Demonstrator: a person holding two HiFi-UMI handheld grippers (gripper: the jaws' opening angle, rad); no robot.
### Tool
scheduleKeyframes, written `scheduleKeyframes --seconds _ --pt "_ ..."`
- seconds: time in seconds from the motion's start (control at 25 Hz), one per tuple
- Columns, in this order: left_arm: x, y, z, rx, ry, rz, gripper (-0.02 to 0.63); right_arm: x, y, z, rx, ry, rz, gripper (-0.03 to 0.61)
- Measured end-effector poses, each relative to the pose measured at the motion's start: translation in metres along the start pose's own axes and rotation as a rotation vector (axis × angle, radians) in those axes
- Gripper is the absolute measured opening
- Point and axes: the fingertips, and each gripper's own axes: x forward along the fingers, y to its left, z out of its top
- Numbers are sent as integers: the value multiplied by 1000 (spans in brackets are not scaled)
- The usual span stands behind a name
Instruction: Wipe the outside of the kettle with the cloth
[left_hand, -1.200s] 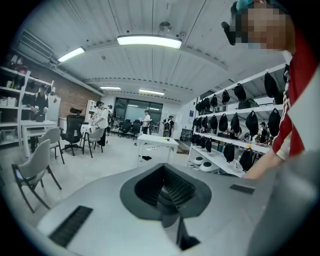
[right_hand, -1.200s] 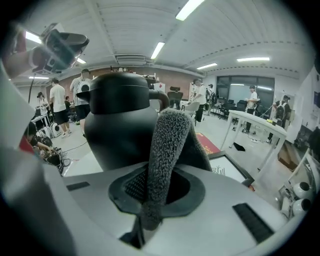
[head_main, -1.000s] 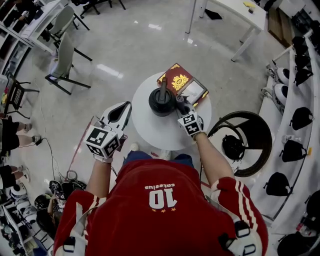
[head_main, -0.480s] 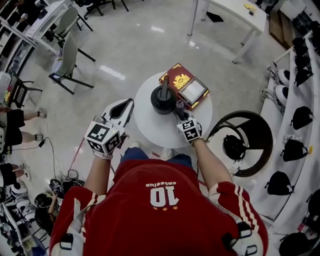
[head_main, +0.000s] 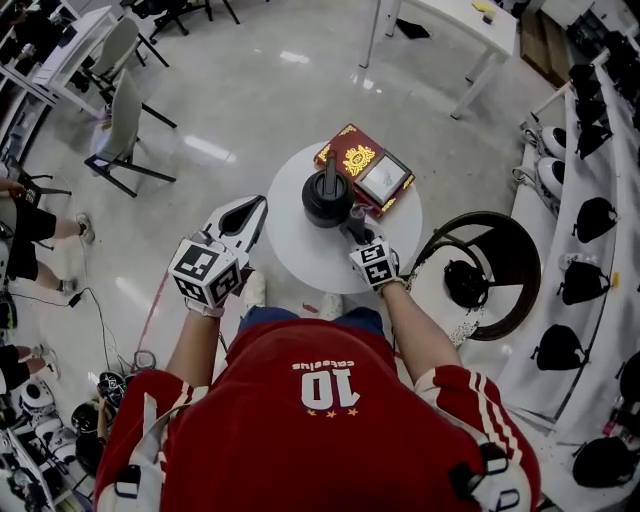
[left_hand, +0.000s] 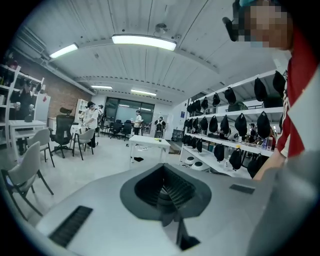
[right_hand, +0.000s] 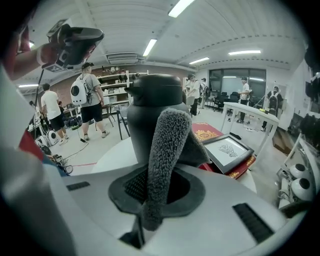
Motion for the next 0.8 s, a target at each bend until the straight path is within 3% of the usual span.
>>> scheduleKeyframes --seconds 0.8 --pt "-2 83 23 -5 -22 -201 9 30 72 17 166 70 -159 49"
